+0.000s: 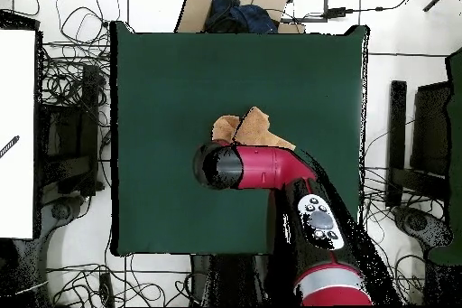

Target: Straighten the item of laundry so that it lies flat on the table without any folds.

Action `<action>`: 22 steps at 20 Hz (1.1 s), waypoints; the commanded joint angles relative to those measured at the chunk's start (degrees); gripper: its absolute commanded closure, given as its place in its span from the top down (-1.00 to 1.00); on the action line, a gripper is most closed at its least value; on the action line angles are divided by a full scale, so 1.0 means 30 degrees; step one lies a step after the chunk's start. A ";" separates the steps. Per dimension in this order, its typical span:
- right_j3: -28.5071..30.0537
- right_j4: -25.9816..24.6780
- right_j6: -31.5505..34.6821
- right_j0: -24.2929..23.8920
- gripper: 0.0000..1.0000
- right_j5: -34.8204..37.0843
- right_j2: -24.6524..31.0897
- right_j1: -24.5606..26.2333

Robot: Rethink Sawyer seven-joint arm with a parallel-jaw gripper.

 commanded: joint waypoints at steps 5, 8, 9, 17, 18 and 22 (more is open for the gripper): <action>0.0885 0.0679 0.2467 -0.0954 1.00 -0.0377 0.0970 -0.0206; 0.0915 0.0445 0.2415 -0.1184 1.00 -0.0872 0.1000 -0.0106; 0.0922 0.0408 0.2309 -0.1231 1.00 -0.0763 0.1035 -0.0278; 0.1355 0.0592 0.2360 -0.1051 1.00 0.0168 0.1050 -0.1216; 0.1417 0.0597 0.2353 -0.1051 1.00 0.0243 0.1034 -0.1290; 0.1459 0.0546 0.2323 -0.1064 1.00 0.0210 0.1039 -0.1175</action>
